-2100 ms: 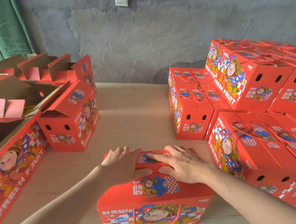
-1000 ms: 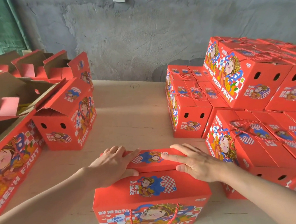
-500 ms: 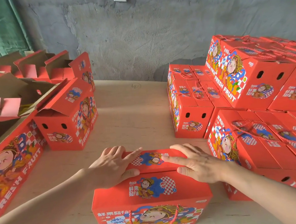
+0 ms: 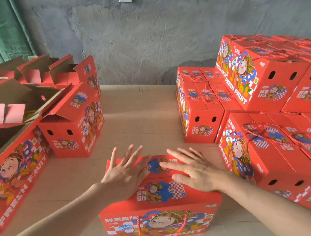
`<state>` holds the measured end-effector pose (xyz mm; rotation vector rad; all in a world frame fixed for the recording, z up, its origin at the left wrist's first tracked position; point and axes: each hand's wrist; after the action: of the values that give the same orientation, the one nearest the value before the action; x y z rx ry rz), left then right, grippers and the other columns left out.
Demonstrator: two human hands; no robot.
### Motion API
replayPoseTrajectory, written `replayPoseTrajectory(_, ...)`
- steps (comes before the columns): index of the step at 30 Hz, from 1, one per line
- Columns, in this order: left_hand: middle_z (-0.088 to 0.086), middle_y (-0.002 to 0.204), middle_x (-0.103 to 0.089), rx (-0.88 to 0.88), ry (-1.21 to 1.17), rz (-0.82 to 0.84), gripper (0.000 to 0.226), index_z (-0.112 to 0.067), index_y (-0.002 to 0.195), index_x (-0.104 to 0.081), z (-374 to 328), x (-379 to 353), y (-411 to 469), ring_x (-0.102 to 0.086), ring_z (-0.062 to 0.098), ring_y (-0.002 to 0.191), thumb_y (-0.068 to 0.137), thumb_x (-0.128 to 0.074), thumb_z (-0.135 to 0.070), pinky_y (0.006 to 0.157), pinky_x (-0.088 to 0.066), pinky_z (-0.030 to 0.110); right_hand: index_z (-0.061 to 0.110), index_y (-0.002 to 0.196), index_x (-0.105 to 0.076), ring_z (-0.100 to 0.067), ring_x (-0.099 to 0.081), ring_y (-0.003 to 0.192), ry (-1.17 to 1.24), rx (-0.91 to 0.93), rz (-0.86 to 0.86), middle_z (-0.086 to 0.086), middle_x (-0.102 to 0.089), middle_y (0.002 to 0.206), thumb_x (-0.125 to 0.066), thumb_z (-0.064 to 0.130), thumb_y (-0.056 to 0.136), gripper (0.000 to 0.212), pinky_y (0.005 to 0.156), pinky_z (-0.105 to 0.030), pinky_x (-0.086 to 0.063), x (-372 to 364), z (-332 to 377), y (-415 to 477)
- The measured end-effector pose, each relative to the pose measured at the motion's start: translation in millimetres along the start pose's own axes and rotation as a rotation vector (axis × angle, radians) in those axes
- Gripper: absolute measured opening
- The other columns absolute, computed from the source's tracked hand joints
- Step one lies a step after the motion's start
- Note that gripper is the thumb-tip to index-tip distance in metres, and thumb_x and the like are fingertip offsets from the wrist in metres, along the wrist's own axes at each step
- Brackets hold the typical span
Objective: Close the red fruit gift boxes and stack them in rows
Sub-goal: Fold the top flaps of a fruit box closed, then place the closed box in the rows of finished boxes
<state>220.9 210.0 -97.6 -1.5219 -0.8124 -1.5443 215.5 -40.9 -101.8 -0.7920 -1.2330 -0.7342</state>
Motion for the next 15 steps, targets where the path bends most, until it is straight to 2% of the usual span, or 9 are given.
replayPoseTrajectory(2, -0.001, 0.157, 0.020, -0.018, 0.006, -0.009, 0.060, -0.026, 0.151, 0.004, -24.5, -0.5, -15.2, 0.024, 0.020, 0.143, 0.096, -0.001, -0.050, 0.103, 0.030, 0.053, 0.062, 0.137, -0.011, -0.013, -0.002, 0.146, 0.063, -0.076, -0.076, 0.010, -0.005, 0.159, -0.026, 0.059, 0.095, 0.045, 0.116, -0.039, 0.008, 0.1, -6.8, -4.3)
replayPoseTrajectory(4, 0.003, 0.159, 0.007, -0.021, -0.054, -0.053, 0.073, -0.019, 0.152, -0.008, -54.0, -5.4, -35.8, 0.011, 0.021, 0.146, 0.090, 0.007, -0.054, 0.106, 0.029, 0.052, 0.056, 0.140, -0.021, -0.013, -0.015, 0.143, 0.104, -0.145, -0.121, 0.009, -0.023, 0.153, -0.032, 0.054, 0.096, 0.045, 0.116, -0.035, -0.005, 1.5, -13.8, -8.2)
replayPoseTrajectory(5, 0.006, 0.158, -0.010, -0.030, -0.055, -0.074, 0.077, -0.016, 0.149, -0.024, -62.9, -5.9, -46.5, -0.006, 0.023, 0.146, 0.090, 0.008, -0.053, 0.112, 0.016, 0.051, 0.053, 0.141, -0.025, -0.012, -0.023, 0.139, 0.117, -0.163, -0.139, 0.009, -0.031, 0.147, -0.034, 0.052, 0.097, 0.045, 0.113, -0.031, -0.011, 2.4, -15.5, -9.8)
replayPoseTrajectory(6, 0.007, 0.151, -0.032, -0.035, -0.072, -0.085, 0.076, -0.015, 0.142, -0.043, -67.1, -5.6, -53.9, -0.028, 0.023, 0.141, 0.094, 0.005, -0.051, 0.113, -0.006, 0.048, 0.051, 0.141, -0.027, -0.011, -0.028, 0.134, 0.129, -0.176, -0.151, 0.009, -0.036, 0.141, -0.035, 0.051, 0.097, 0.045, 0.110, -0.027, -0.016, 3.6, -15.4, -11.1)
replayPoseTrajectory(7, 0.006, 0.141, -0.048, -0.062, -0.080, -0.109, 0.072, -0.016, 0.132, -0.056, -67.6, -6.0, -56.9, -0.045, 0.022, 0.130, 0.098, 0.000, -0.048, 0.107, -0.024, 0.045, 0.050, 0.141, -0.028, -0.011, -0.032, 0.130, 0.137, -0.190, -0.158, 0.008, -0.038, 0.136, -0.036, 0.051, 0.097, 0.045, 0.108, -0.026, -0.019, 4.7, -13.9, -12.1)
replayPoseTrajectory(9, 0.001, 0.131, -0.058, -0.096, -0.103, -0.141, 0.068, -0.020, 0.124, -0.063, -60.9, -5.5, -57.1, -0.057, 0.019, 0.119, 0.100, -0.005, -0.047, 0.095, -0.048, 0.042, 0.049, 0.141, -0.029, -0.012, -0.035, 0.125, 0.134, -0.218, -0.172, 0.007, -0.042, 0.129, -0.036, 0.052, 0.096, 0.046, 0.107, -0.027, -0.024, 4.6, -8.2, -15.4)
replayPoseTrajectory(10, -0.001, 0.131, -0.059, -0.112, -0.105, -0.156, 0.068, -0.022, 0.124, -0.063, -53.7, -4.9, -54.7, -0.058, 0.017, 0.118, 0.100, -0.005, -0.047, 0.089, -0.052, 0.044, 0.048, 0.142, -0.029, -0.012, -0.036, 0.124, 0.121, -0.241, -0.179, 0.006, -0.043, 0.126, -0.034, 0.053, 0.096, 0.047, 0.106, -0.028, -0.026, 3.7, -4.6, -17.9)
replayPoseTrajectory(13, -0.007, 0.131, -0.058, -0.163, -0.077, -0.169, 0.065, -0.026, 0.126, -0.061, -29.6, -3.6, -38.9, -0.056, 0.015, 0.120, 0.100, -0.004, -0.043, 0.089, -0.050, 0.051, 0.047, 0.144, -0.023, -0.018, -0.038, 0.123, 0.039, -0.361, -0.185, 0.002, -0.044, 0.124, -0.029, 0.057, 0.095, 0.051, 0.103, -0.031, -0.029, 1.6, 8.5, -29.1)
replayPoseTrajectory(15, -0.008, 0.141, -0.046, -0.210, -0.010, -0.127, 0.067, -0.028, 0.135, -0.051, -14.1, -2.9, -24.9, -0.042, 0.021, 0.133, 0.098, 0.003, -0.045, 0.109, -0.032, 0.049, 0.045, 0.146, -0.017, -0.025, -0.034, 0.129, 0.012, -0.448, -0.145, -0.006, -0.042, 0.132, -0.028, 0.059, 0.095, 0.054, 0.107, -0.034, -0.026, 0.0, 20.1, -38.0)
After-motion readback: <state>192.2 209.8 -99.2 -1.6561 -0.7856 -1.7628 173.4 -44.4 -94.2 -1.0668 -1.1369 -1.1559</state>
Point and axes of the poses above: each hand's wrist, its own y-axis towards the middle knuckle, its own x-axis out of the back of the hand, z = x × y
